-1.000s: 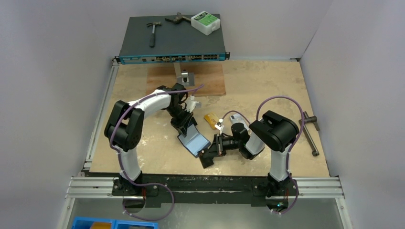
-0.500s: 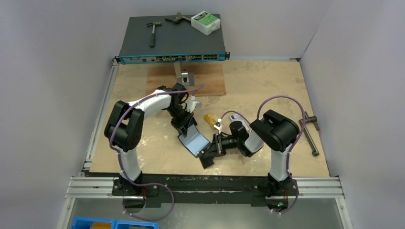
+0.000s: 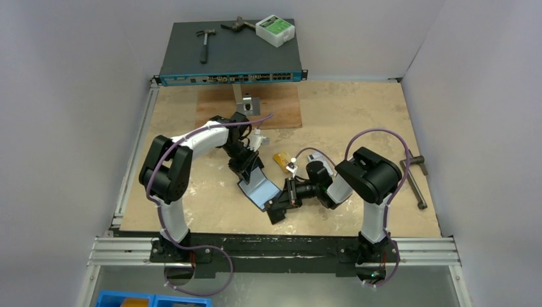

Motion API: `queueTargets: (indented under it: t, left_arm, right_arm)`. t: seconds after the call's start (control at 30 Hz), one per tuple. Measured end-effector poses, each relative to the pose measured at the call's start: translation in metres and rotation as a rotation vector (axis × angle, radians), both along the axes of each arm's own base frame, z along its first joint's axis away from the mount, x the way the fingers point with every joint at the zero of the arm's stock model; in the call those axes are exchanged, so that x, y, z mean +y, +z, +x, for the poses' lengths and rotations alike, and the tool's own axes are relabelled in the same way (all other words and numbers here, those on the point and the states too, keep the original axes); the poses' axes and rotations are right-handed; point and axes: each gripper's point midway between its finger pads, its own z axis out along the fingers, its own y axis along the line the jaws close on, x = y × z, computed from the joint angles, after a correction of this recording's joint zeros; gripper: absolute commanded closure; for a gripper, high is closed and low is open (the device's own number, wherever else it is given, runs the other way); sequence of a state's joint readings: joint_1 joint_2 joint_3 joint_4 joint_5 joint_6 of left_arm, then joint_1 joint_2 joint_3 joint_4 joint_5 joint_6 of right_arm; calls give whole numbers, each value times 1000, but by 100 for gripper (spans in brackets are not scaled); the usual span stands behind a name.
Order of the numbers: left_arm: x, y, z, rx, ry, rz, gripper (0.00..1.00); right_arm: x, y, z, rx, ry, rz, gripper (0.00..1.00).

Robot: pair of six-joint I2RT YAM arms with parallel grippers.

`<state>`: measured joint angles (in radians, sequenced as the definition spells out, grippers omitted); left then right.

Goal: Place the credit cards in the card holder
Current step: Open the card holder at the center of the board, then turn over the card slot in the card holder.

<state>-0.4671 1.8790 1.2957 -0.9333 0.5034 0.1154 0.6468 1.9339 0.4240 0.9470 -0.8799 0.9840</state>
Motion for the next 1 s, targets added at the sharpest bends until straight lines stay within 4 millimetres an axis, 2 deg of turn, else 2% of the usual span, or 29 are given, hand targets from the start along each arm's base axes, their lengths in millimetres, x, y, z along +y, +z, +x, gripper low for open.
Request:
queueTargets:
  t: [0.27, 0.73, 1.0]
  left_arm:
    - [0, 0, 0, -1, 0, 1, 100]
    - [0, 0, 0, -2, 0, 2, 100]
    - [0, 1, 0, -4, 0, 0, 99]
  right_arm:
    - [10, 7, 24, -99, -67, 24, 100]
    - [17, 28, 35, -167, -80, 91, 100]
    - [28, 45, 50, -210, -88, 137, 100]
